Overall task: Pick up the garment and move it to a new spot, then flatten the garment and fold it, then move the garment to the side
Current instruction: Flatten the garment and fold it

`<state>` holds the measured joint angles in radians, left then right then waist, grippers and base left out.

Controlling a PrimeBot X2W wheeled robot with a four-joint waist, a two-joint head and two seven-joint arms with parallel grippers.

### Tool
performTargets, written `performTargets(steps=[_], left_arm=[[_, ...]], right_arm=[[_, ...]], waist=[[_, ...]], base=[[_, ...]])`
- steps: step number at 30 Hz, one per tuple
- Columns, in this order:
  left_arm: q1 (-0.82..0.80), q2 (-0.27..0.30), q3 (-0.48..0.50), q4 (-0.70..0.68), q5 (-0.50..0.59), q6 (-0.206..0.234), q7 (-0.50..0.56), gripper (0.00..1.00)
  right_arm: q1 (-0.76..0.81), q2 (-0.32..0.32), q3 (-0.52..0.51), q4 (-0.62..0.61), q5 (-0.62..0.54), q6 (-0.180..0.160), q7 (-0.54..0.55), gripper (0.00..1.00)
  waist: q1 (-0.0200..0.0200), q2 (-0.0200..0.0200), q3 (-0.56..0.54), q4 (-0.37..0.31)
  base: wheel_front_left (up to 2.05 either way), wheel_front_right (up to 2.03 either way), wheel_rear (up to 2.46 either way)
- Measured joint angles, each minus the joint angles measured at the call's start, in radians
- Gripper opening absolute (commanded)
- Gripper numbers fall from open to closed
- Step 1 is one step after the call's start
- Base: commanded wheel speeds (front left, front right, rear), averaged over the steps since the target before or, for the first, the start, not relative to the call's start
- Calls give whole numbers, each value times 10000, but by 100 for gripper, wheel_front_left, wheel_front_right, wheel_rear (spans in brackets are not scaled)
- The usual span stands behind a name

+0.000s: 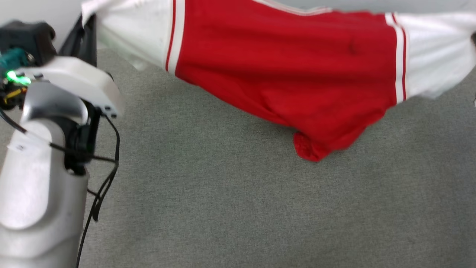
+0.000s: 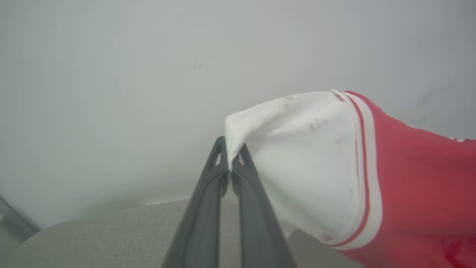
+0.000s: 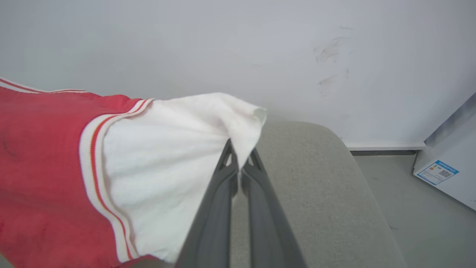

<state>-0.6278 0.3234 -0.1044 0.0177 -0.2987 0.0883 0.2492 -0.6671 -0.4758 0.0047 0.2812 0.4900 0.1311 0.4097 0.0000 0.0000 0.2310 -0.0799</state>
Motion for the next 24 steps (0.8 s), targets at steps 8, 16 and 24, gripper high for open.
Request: performTargets(steps=[8, 16, 24], left_arm=[[-2928, 104, 79, 2111, 59, -240, -654, 0], [-6084, 184, -224, 4002, 339, -625, -1421, 0], [-8727, 466, -359, 4895, 784, -688, -2270, 0]], right_arm=[[-2604, 50, 357, 1012, -399, 0, -1020, 0], [-5469, -370, 790, 2075, -508, 0, -1973, 0], [-7984, -823, 1375, 2642, -479, 2, -2880, 0]], waist=[[0, 0, 303, 29], [0, 0, 1212, 132], [1, 0, 2447, 166]], base=[[0, 0, 0], [0, 0, 0], [0, 0, 0]])
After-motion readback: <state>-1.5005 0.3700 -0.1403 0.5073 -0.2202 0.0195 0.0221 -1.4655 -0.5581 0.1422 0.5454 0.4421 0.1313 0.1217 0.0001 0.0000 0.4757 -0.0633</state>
